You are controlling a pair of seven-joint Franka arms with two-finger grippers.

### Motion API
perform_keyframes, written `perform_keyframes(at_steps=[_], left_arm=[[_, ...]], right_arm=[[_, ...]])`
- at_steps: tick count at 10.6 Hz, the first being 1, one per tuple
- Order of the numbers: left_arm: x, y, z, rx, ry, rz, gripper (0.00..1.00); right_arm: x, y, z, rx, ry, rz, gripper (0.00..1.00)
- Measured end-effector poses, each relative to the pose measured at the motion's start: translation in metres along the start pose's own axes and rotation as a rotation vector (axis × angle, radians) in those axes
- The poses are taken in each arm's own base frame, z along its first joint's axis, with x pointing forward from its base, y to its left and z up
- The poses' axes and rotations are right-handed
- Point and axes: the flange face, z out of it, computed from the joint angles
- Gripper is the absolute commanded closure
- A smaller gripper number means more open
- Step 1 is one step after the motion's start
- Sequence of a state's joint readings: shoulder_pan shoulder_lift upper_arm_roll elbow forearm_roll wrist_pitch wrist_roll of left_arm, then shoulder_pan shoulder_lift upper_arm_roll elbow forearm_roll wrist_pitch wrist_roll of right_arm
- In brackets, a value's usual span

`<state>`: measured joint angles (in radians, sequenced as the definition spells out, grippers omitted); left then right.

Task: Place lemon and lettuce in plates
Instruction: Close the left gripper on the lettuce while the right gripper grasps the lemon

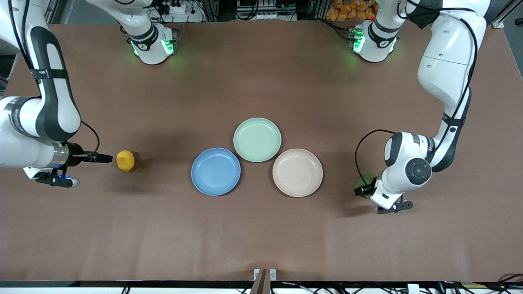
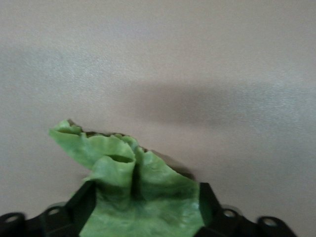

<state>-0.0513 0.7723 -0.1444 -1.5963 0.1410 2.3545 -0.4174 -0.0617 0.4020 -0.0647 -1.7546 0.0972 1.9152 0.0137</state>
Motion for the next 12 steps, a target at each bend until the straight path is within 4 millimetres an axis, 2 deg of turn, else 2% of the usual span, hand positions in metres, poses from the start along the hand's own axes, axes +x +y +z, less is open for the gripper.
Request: perform_keyframes(at_steps=[6, 8, 10, 12], left_arm=[[0.003, -0.007, -0.002, 0.010, 0.010, -0.008, 1.00], [0.004, -0.004, -0.004, 0.007, 0.014, -0.037, 1.00], [0.009, 0.001, -0.016, -0.007, 0.040, -0.111, 1.00], [0.016, 0.008, -0.041, -0.029, 0.079, -0.180, 1.00]], right_arm=[[-0.004, 0.001, 0.040, -0.003, 0.048, 0.002, 0.00], [-0.006, 0.000, 0.052, -0.004, 0.066, 0.000, 0.00], [-0.011, 0.000, 0.068, -0.007, 0.076, 0.000, 0.00], [-0.015, -0.002, 0.082, -0.009, 0.096, -0.004, 0.00]])
